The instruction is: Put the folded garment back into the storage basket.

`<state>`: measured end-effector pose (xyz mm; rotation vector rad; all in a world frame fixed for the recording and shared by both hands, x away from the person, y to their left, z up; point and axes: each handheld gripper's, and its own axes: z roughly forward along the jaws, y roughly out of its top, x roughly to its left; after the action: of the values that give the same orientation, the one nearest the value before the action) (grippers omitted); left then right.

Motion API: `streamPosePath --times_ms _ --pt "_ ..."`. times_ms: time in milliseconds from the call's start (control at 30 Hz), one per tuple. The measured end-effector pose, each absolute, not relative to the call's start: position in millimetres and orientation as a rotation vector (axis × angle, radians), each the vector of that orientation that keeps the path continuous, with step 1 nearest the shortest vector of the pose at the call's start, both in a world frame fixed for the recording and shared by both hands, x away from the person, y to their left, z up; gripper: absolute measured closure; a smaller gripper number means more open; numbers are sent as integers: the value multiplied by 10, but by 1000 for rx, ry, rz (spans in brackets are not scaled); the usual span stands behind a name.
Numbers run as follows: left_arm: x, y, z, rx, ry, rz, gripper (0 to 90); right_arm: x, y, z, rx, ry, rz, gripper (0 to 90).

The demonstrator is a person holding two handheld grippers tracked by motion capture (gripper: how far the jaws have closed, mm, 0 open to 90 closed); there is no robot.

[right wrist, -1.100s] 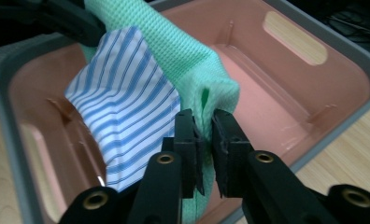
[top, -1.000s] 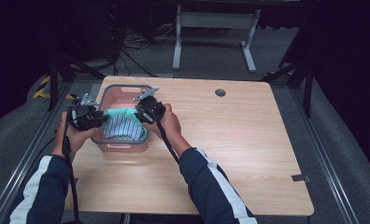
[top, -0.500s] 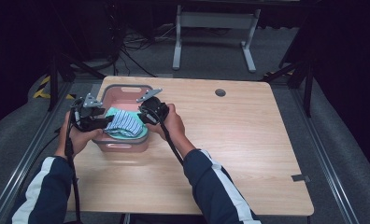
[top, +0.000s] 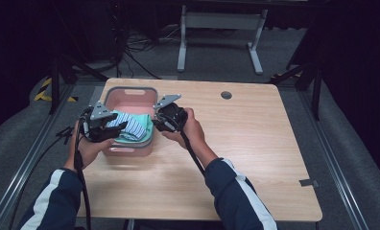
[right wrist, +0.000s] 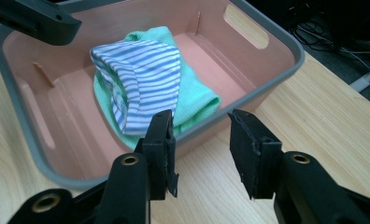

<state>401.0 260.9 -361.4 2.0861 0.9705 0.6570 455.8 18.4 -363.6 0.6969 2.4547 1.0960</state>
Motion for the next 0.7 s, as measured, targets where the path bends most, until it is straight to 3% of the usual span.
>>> streamPosePath --times_ms 700 --pt "3553 2144 -3580 2089 780 644 476 4282 -517 -3572 680 2429 1027 537"
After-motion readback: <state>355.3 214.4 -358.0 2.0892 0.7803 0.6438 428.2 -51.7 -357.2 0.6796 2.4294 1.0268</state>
